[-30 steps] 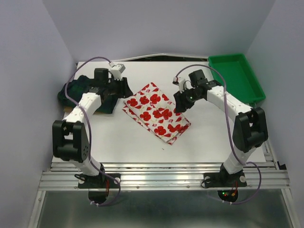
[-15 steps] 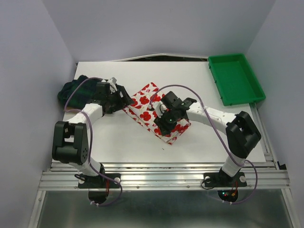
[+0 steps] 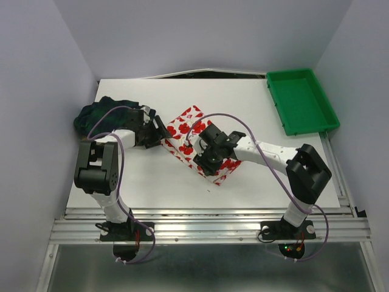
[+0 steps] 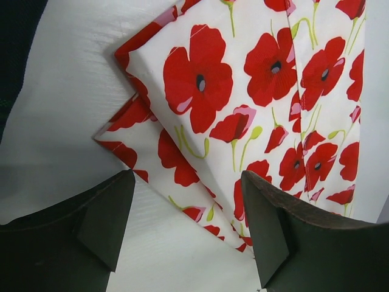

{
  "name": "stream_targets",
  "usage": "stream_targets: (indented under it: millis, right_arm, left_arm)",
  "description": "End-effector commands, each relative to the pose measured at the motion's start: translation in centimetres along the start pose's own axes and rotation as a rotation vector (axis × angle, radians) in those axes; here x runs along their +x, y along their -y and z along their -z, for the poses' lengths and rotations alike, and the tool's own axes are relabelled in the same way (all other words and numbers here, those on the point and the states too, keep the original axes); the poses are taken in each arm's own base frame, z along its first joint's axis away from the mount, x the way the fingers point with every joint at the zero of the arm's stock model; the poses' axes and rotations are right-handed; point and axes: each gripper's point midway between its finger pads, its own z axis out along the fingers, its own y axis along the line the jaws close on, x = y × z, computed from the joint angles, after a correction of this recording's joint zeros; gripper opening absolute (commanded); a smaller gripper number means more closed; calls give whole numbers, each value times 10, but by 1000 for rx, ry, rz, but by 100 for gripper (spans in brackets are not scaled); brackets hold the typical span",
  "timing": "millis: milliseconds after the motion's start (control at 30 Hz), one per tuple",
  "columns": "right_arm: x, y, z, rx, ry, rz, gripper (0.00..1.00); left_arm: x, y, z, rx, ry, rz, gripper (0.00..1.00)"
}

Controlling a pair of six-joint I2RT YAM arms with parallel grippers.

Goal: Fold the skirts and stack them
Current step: Fold the skirt

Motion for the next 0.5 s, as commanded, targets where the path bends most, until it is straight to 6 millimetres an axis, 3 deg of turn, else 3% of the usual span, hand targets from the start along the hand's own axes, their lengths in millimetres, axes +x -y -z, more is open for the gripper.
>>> stream_targets:
  millis: [0,300,467]
  right_arm:
    - [4,-4,-12,14,-22,19,44]
    - [10,-7,-14,30,-44,38,49]
    - [16,-4,-18,56,-58,58,42]
  left_arm:
    - [-24,15,2,40,57,-11,82]
    - [-23,19,3,61,47,-15,82]
    - [-27,25,4,85,58,-20,83]
